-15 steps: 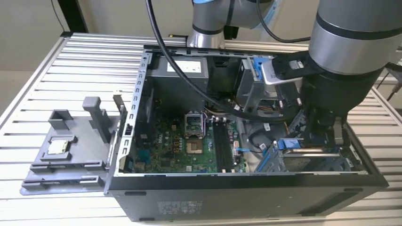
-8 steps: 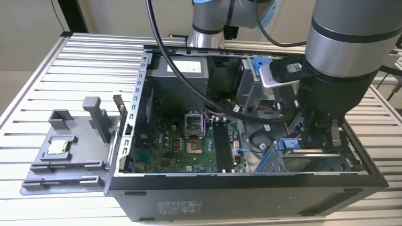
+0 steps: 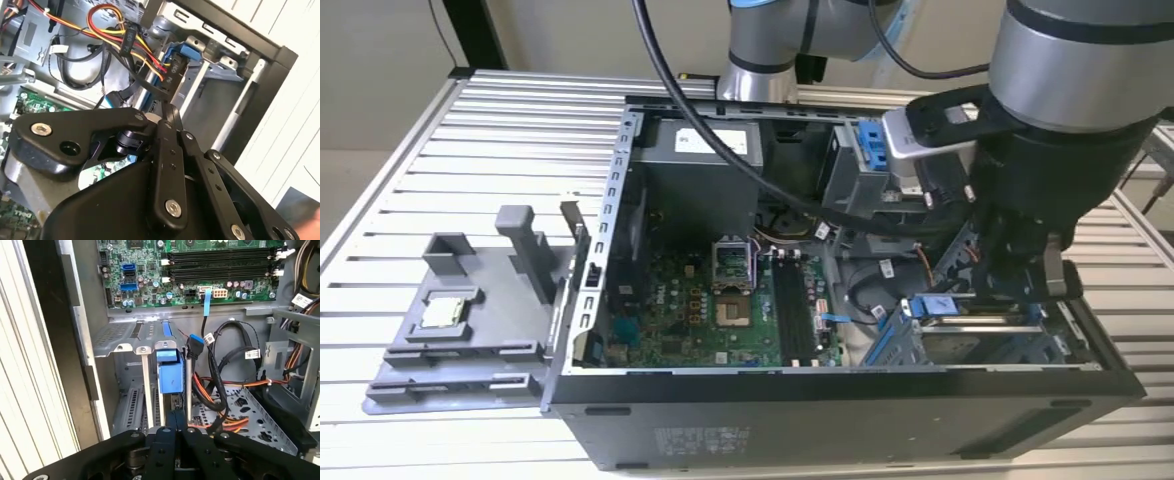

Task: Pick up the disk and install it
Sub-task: 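Insert the second disk wire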

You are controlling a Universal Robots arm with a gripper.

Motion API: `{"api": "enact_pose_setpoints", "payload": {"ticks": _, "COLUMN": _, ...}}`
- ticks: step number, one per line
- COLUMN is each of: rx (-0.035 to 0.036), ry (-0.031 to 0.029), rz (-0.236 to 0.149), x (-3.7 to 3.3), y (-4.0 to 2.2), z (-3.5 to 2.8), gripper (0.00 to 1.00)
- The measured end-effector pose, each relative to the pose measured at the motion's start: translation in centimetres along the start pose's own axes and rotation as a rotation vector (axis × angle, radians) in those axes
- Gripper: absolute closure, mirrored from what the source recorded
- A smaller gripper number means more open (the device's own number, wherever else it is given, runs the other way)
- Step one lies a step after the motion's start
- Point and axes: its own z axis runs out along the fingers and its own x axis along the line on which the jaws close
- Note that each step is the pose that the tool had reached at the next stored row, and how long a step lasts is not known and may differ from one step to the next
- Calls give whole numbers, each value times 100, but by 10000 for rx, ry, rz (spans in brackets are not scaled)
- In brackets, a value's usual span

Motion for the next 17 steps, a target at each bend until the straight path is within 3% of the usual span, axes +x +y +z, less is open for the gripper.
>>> {"api": "enact_pose_setpoints", "payload": {"ticks": 3, "rx": -1, "ry": 2, "rz": -1, "x": -2, "y": -23, "z": -116, "gripper": 100}}
{"api": "enact_pose_setpoints", "payload": {"ticks": 12, "rx": -1, "ry": 2, "rz": 0, "x": -7, "y": -91, "z": -384, "gripper": 100}}
{"api": "enact_pose_setpoints", "payload": {"ticks": 17, "rx": -1, "ry": -1, "rz": 1, "x": -7, "y": -94, "z": -396, "gripper": 100}}
